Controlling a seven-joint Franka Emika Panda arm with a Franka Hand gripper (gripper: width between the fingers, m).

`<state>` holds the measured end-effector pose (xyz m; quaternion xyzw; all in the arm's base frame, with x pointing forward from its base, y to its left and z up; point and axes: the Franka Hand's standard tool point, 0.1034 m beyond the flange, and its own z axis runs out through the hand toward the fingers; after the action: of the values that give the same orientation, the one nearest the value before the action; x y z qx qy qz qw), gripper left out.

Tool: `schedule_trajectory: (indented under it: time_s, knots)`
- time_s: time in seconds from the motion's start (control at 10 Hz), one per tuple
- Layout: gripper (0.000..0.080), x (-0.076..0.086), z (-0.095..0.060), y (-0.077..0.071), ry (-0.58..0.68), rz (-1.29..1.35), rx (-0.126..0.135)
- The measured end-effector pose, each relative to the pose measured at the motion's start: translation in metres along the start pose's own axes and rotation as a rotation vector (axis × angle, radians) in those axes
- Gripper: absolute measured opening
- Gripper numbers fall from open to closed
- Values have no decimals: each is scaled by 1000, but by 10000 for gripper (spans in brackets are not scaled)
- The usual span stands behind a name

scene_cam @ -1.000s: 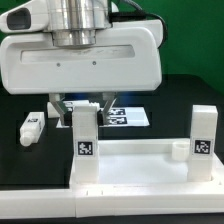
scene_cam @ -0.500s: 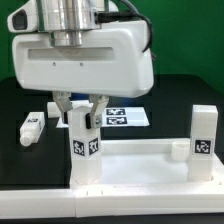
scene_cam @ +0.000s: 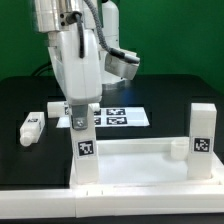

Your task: Assemble desk

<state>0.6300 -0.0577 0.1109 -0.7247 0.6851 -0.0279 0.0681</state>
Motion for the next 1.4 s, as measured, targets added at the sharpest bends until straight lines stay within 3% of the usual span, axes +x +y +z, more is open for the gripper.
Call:
schedule_trajectory:
  time_s: [0.2,0.3,0.4,0.6,1.2,1.3,1.4]
  knots:
    - [285,-5,1,1,-27,308,12]
    - [394,-9,5,1,-22,277,14]
    - [394,-12,7,1,-20,185,7]
    - [624,-15,7,0,-16,-187,8]
    - [649,-14,7,1,-16,-617,9]
    - [649,-16,6,3,-48,-862,-31]
    - [649,-17,5,0,-41,-866,-26]
